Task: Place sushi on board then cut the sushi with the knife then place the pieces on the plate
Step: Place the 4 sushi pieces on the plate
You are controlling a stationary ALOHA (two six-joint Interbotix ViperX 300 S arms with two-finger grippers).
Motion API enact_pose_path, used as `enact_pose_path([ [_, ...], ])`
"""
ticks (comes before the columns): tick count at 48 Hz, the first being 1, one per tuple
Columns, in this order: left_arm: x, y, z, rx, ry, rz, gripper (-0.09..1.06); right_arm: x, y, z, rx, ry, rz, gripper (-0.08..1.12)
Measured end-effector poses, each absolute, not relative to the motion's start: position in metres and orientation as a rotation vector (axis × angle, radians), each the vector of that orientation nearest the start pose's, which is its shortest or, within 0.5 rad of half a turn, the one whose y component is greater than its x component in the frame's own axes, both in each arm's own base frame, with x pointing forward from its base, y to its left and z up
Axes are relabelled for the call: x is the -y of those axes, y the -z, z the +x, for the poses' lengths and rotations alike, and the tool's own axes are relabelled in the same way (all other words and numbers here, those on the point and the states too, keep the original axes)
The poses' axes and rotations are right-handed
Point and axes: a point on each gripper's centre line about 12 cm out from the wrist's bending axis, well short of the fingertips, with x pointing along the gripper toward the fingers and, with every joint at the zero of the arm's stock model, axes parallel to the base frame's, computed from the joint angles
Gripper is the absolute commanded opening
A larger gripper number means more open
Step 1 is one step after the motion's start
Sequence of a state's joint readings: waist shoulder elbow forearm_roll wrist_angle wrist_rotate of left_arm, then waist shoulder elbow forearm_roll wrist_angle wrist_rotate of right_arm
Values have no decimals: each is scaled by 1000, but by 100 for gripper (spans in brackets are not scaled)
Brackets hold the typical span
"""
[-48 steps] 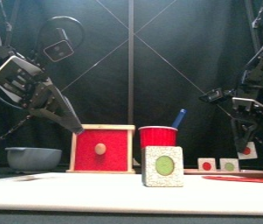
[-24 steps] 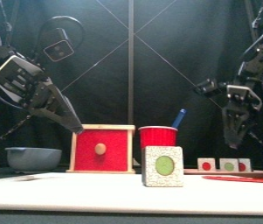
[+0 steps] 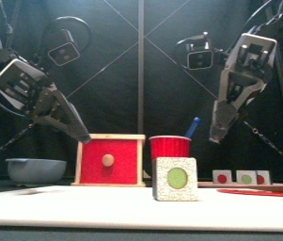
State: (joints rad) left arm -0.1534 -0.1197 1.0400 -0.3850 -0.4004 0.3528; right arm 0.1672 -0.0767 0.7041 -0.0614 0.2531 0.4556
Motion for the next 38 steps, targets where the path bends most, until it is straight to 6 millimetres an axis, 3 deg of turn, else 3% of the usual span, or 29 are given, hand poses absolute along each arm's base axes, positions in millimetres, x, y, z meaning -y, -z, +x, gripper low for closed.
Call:
enact_pose_path([
  [20,30,-132,304,-543,7,76,62,-100,-145,400,-913,-43,241,87],
  [38,30,-132,304,-546,8,77,62,-106,-120,416,-979,-39,184,84],
])
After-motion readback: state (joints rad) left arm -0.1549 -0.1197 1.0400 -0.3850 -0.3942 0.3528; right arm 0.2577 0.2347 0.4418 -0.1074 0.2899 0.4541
